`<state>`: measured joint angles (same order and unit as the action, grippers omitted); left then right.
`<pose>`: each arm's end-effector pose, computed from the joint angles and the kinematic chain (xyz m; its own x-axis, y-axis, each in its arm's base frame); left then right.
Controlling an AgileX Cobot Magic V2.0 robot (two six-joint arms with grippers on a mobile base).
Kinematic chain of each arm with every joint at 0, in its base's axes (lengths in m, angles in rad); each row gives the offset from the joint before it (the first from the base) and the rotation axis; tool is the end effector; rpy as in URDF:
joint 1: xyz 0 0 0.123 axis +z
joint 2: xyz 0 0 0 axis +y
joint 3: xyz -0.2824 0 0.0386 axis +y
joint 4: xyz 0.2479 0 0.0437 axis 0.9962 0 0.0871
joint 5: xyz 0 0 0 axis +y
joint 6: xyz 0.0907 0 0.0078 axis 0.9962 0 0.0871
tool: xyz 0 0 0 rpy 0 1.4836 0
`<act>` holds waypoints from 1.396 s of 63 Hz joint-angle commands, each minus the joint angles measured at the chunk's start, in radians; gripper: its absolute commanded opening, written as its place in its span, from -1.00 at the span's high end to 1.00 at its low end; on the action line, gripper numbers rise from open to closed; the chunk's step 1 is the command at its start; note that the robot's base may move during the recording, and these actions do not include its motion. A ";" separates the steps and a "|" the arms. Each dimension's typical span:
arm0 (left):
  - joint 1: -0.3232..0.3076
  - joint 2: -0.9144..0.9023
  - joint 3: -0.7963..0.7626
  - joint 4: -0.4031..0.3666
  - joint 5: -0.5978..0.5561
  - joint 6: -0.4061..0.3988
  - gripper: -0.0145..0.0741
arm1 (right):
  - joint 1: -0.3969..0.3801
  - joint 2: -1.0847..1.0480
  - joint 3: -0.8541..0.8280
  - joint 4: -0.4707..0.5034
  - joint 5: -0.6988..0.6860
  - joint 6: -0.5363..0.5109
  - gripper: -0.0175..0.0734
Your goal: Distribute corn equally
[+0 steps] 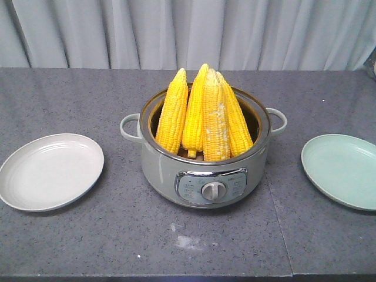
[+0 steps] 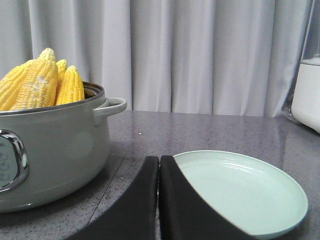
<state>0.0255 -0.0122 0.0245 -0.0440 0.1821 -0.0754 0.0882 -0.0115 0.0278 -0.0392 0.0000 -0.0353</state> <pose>0.0561 0.0007 0.1889 -0.1040 -0.1211 -0.9872 -0.0301 0.9925 -0.1186 0.0563 0.0050 0.2043 0.0769 -0.0679 -0.9947 -0.0826 0.9938 -0.0742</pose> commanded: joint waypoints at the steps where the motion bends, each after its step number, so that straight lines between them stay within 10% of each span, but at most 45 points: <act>1: 0.000 -0.014 -0.023 -0.008 -0.071 -0.003 0.69 | -0.008 -0.008 0.019 -0.008 -0.082 -0.007 0.63; 43: 0.000 -0.014 -0.023 -0.055 -0.164 -0.020 0.69 | -0.008 -0.008 0.018 0.006 -0.106 0.008 0.63; 67: 0.000 -0.014 -0.029 -0.176 -0.430 -0.067 0.69 | -0.008 -0.008 0.018 0.300 -0.218 0.176 0.63; 88: 0.000 -0.012 -0.137 -0.090 -0.381 -0.343 0.69 | -0.008 0.033 -0.183 0.353 0.014 0.144 0.63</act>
<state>0.0255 -0.0122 -0.0249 -0.2057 -0.1802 -0.3842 0.0882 -0.0115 -0.0401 0.3212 -0.0091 0.1489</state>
